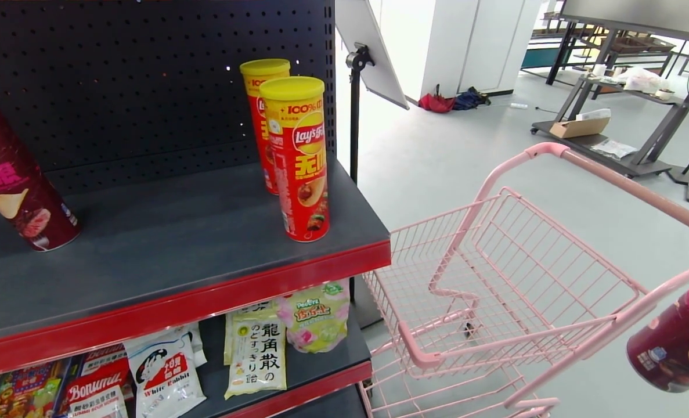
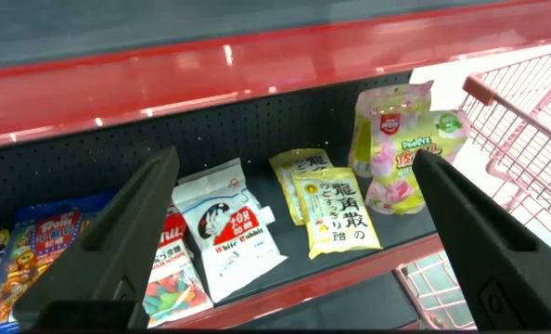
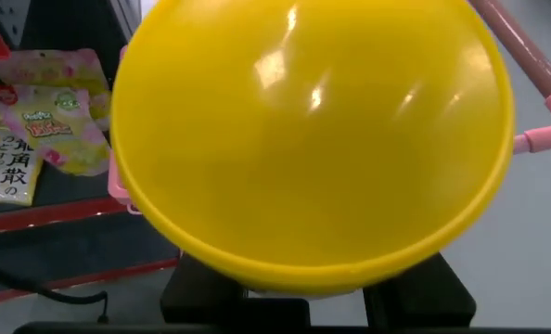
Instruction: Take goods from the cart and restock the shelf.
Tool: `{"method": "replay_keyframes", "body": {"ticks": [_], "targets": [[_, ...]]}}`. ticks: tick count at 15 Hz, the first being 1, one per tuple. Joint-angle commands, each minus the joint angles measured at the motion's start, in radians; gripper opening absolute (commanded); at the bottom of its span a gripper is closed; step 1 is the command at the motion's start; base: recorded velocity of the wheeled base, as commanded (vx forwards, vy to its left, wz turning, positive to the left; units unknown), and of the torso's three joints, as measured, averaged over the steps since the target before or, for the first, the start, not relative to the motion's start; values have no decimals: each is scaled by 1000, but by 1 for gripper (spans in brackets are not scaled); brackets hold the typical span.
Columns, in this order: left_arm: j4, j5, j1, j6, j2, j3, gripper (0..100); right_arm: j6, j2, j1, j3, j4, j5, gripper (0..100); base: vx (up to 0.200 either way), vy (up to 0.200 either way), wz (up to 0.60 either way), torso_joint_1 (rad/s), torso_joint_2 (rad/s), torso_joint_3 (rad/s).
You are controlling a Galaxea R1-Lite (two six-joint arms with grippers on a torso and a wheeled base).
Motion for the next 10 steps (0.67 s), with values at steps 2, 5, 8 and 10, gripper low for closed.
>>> {"method": "replay_keyframes", "body": {"ticks": [2, 5, 8, 10], "targets": [[0, 1, 0, 0, 1, 0, 100, 0, 2, 2, 12, -2, 0, 0, 0, 0, 0, 171, -464, -278], [0, 1, 0, 0, 1, 0, 100, 1, 3, 3, 25, -2, 0, 0, 0, 0, 0, 216, -549, -342], [0, 1, 0, 0, 1, 0, 100, 0, 5, 6, 40, -8, 1, 0, 0, 0, 0, 178, -422, -255], [0, 1, 0, 0, 1, 0, 100, -6, 3, 6, 49, -8, 1, 0, 0, 0, 0, 156, -381, -224]]}}
